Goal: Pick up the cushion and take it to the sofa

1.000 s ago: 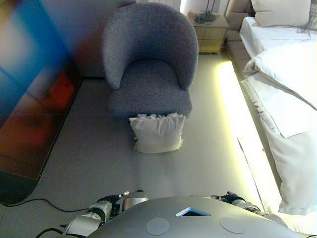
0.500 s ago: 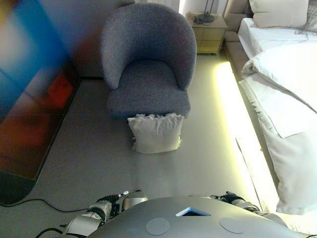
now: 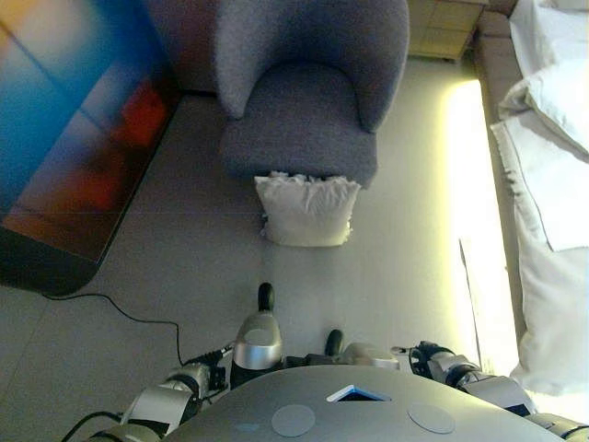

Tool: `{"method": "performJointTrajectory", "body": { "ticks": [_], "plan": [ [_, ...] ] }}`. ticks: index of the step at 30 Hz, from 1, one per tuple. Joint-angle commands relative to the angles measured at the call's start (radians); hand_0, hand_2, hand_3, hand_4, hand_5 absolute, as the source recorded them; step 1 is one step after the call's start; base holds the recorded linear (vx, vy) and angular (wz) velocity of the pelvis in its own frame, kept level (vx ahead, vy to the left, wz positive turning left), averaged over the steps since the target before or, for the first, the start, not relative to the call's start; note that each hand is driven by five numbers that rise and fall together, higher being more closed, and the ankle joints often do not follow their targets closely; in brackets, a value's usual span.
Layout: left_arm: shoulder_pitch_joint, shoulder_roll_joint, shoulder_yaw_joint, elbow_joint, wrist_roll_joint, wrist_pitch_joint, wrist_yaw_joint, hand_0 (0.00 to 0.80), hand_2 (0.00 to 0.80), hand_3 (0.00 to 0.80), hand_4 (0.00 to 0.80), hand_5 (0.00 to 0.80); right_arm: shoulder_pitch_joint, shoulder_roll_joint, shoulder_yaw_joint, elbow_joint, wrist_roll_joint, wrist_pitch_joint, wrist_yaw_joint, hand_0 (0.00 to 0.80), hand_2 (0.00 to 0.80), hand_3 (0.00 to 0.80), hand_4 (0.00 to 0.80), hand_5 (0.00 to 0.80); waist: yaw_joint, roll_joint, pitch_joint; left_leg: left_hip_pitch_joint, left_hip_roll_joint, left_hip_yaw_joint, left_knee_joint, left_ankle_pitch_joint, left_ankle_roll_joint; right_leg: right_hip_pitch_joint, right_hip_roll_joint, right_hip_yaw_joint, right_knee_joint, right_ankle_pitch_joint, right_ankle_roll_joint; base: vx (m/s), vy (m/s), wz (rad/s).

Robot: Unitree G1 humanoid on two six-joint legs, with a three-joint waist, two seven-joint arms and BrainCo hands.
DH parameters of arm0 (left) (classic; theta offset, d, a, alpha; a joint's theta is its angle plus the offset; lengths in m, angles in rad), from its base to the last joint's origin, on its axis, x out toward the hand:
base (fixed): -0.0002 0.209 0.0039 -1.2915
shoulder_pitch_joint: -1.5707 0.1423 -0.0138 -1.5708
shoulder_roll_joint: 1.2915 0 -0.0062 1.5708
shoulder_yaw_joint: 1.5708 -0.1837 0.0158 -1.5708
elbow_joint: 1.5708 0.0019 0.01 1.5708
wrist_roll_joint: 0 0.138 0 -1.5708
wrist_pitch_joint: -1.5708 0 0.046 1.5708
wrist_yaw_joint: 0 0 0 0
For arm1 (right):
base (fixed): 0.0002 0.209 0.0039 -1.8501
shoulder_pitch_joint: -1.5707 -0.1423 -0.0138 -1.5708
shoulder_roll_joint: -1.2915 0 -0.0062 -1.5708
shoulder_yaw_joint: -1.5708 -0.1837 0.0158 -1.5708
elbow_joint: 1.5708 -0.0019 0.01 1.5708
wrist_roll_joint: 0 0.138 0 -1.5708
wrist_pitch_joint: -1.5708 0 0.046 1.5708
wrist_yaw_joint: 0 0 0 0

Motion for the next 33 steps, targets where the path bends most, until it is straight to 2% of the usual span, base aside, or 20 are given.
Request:
{"method": "performJointTrajectory", "body": {
  "ticks": [1, 3, 4, 5, 7, 9, 11, 13, 14, 15, 17, 19, 22, 25, 28, 31, 33],
  "plan": [
    [0.02, -0.003, 0.014, -0.014, 0.005, -0.008, 0.005, 0.0, 0.0, 0.0, 0.0, 0.0, -0.014, -0.015, 0.016, 0.02, -0.041, 0.023, -0.016, 0.0, 0.0, 0.0, 0.0, 0.0, 0.008, -0.011, -0.052, -0.137, -0.02, 0.016, 0.078, -0.006, 0.074, 0.198, -0.083, -0.022, 0.06, -0.183, 0.099, 0.55, 0.208, -0.37],
    [0.013, 0.004, 0.011, -0.012, 0.016, 0.001, 0.01, 0.0, 0.0, 0.0, 0.0, 0.0, -0.002, -0.01, 0.005, 0.025, -0.049, 0.023, -0.014, 0.0, 0.0, 0.0, 0.0, 0.0, 0.015, -0.019, -0.066, -0.169, -0.031, 0.012, 0.138, -0.036, 0.096, 0.209, -0.1, -0.017, 0.1, -0.207, 0.109, 0.475, 0.174, -0.26],
    [0.01, 0.009, 0.005, -0.014, 0.019, 0.009, 0.011, 0.0, 0.0, 0.0, 0.0, 0.0, 0.003, -0.008, 0.001, 0.021, -0.053, 0.025, -0.013, 0.0, 0.0, 0.0, 0.0, 0.0, 0.018, -0.028, -0.074, -0.186, -0.044, 0.013, 0.171, -0.05, 0.108, 0.212, -0.109, -0.018, 0.116, -0.205, 0.114, 0.422, 0.167, -0.36],
    [0.002, 0.015, -0.002, -0.017, 0.018, 0.016, 0.007, 0.0, 0.0, 0.0, 0.0, 0.0, 0.007, -0.003, -0.005, 0.014, -0.059, 0.02, -0.008, 0.0, 0.0, 0.0, 0.0, 0.0, 0.023, -0.042, -0.088, -0.205, -0.068, 0.007, 0.21, -0.073, 0.133, 0.209, -0.125, -0.013, 0.154, -0.187, 0.128, 0.372, 0.165, -0.48],
    [-0.011, 0.031, -0.012, -0.026, 0.011, 0.029, -0.008, 0.0, 0.0, 0.0, 0.0, 0.0, 0.002, 0.01, 0.0, -0.001, -0.055, 0.018, -0.004, 0.0, 0.0, 0.0, 0.0, 0.0, 0.023, -0.061, -0.108, -0.194, -0.098, 0.0, 0.212, -0.094, 0.172, 0.169, -0.157, -0.016, 0.267, -0.085, 0.173, 0.328, 0.177, -0.29],
    [-0.027, 0.045, -0.024, -0.032, 0.011, 0.033, -0.022, 0.0, 0.0, 0.0, 0.0, 0.0, -0.002, 0.018, 0.003, -0.017, -0.048, 0.008, -0.015, 0.0, 0.0, 0.0, 0.0, 0.0, 0.017, -0.06, -0.121, -0.164, -0.124, -0.017, 0.2, -0.114, 0.199, 0.107, -0.177, -0.016, 0.405, 0.013, 0.192, 0.294, 0.172, 0.02],
    [-0.041, 0.051, -0.032, -0.03, 0.008, 0.04, -0.014, 0.0, 0.0, 0.0, 0.0, 0.0, -0.004, 0.023, 0.003, -0.034, -0.032, 0.002, -0.042, 0.0, 0.0, 0.0, 0.0, 0.0, 0.007, -0.049, -0.127, -0.123, -0.141, -0.028, 0.18, -0.129, 0.211, 0.046, -0.181, -0.023, 0.517, 0.073, 0.193, 0.299, 0.153, 0.12],
    [-0.048, 0.057, -0.031, -0.029, 0.014, 0.042, -0.013, 0.0, 0.0, 0.0, 0.0, 0.0, -0.007, 0.019, 0.0, -0.049, -0.02, -0.009, -0.051, 0.0, 0.0, 0.0, 0.0, 0.0, -0.01, -0.03, -0.129, -0.069, -0.144, -0.031, 0.159, -0.147, 0.22, -0.034, -0.204, -0.042, 0.617, 0.112, 0.181, 0.284, 0.129, 0.09],
    [-0.052, 0.059, -0.035, -0.033, 0.008, 0.046, -0.012, 0.0, 0.0, 0.0, 0.0, 0.0, -0.01, 0.018, 0.002, -0.053, -0.004, -0.014, -0.056, 0.0, 0.0, 0.0, 0.0, 0.0, -0.022, -0.021, -0.129, -0.04, -0.142, -0.031, 0.147, -0.156, 0.222, -0.079, -0.209, -0.051, 0.637, 0.107, 0.171, 0.241, 0.055, 0.08],
    [-0.059, 0.062, -0.04, -0.037, -0.001, 0.049, -0.012, 0.0, 0.0, 0.0, 0.0, 0.0, -0.013, 0.016, 0.004, -0.058, 0.016, -0.019, -0.063, 0.0, 0.0, 0.0, 0.0, 0.0, -0.037, -0.018, -0.124, -0.016, -0.143, -0.038, 0.134, -0.162, 0.224, -0.117, -0.188, -0.059, 0.606, 0.081, 0.162, 0.22, -0.001, 0.09],
    [-0.084, 0.068, -0.047, -0.039, -0.002, 0.066, -0.018, 0.0, 0.0, 0.0, 0.0, 0.0, -0.023, 0.011, 0.001, -0.058, 0.035, -0.028, -0.07, 0.0, 0.0, 0.0, 0.0, 0.0, -0.069, -0.017, -0.111, 0.02, -0.149, -0.054, 0.122, -0.176, 0.221, -0.18, -0.136, -0.082, 0.514, 0.014, 0.149, 0.222, -0.069, 0.11],
    [-0.101, 0.069, -0.051, -0.044, -0.005, 0.086, -0.01, 0.0, 0.0, 0.0, 0.0, 0.0, -0.03, 0.008, 0.006, -0.068, 0.041, -0.033, -0.07, 0.0, 0.0, 0.0, 0.0, 0.0, -0.095, -0.015, -0.09, 0.067, -0.146, -0.069, 0.109, -0.19, 0.21, -0.242, -0.14, -0.113, 0.456, 0.012, 0.141, 0.165, -0.131, 0.05],
    [-0.114, 0.068, -0.054, -0.039, 0.015, 0.091, -0.016, 0.0, 0.0, 0.0, 0.0, 0.0, -0.042, 0.004, 0.016, -0.08, 0.091, -0.041, -0.074, 0.0, 0.0, 0.0, 0.0, 0.0, -0.128, -0.038, -0.059, 0.122, -0.149, -0.07, 0.1, -0.225, 0.191, -0.3, -0.157, -0.142, 0.292, 0.065, 0.151, 0.209, -0.202, 0.05],
    [-0.111, 0.059, -0.065, -0.022, 0.033, 0.065, -0.024, 0.0, 0.0, 0.0, 0.0, 0.0, -0.037, 0.007, -0.01, -0.07, 0.132, -0.055, -0.077, 0.0, 0.0, 0.0, 0.0, 0.0, -0.178, -0.058, -0.041, 0.189, -0.153, -0.094, 0.078, -0.275, 0.175, -0.383, -0.195, -0.115, 0.145, 0.186, 0.185, 0.337, -0.239, 0.05],
    [-0.088, 0.056, -0.066, -0.018, 0.033, 0.036, -0.019, 0.0, 0.0, 0.0, 0.0, 0.0, -0.016, 0.006, -0.042, -0.056, 0.099, -0.062, -0.066, 0.0, 0.0, 0.0, 0.0, 0.0, -0.209, -0.06, -0.031, 0.257, -0.124, -0.126, 0.075, -0.33, 0.168, -0.417, -0.225, -0.078, 0.106, 0.236, 0.202, 0.362, -0.223, 0.44],
    [-0.066, 0.058, -0.046, -0.013, 0.026, 0.005, -0.011, 0.0, 0.0, 0.0, 0.0, 0.0, 0.004, 0.007, -0.051, -0.048, 0.087, -0.075, -0.081, 0.0, 0.0, 0.0, 0.0, 0.0, -0.212, -0.067, -0.043, 0.303, -0.091, -0.134, 0.089, -0.365, 0.149, -0.395, -0.232, -0.087, 0.128, 0.225, 0.201, 0.285, -0.213, 0.24],
    [-0.049, 0.057, -0.017, -0.014, 0.013, -0.008, 0.006, 0.0, 0.0, 0.0, 0.0, 0.0, 0.013, 0.002, -0.044, -0.052, 0.031, -0.081, -0.063, 0.0, 0.0, 0.0, 0.0, 0.0, -0.211, -0.076, -0.067, 0.327, -0.04, -0.131, 0.129, -0.378, 0.12, -0.368, -0.225, -0.096, 0.153, 0.19, 0.182, 0.298, -0.231, 0.09]
  ]
}}
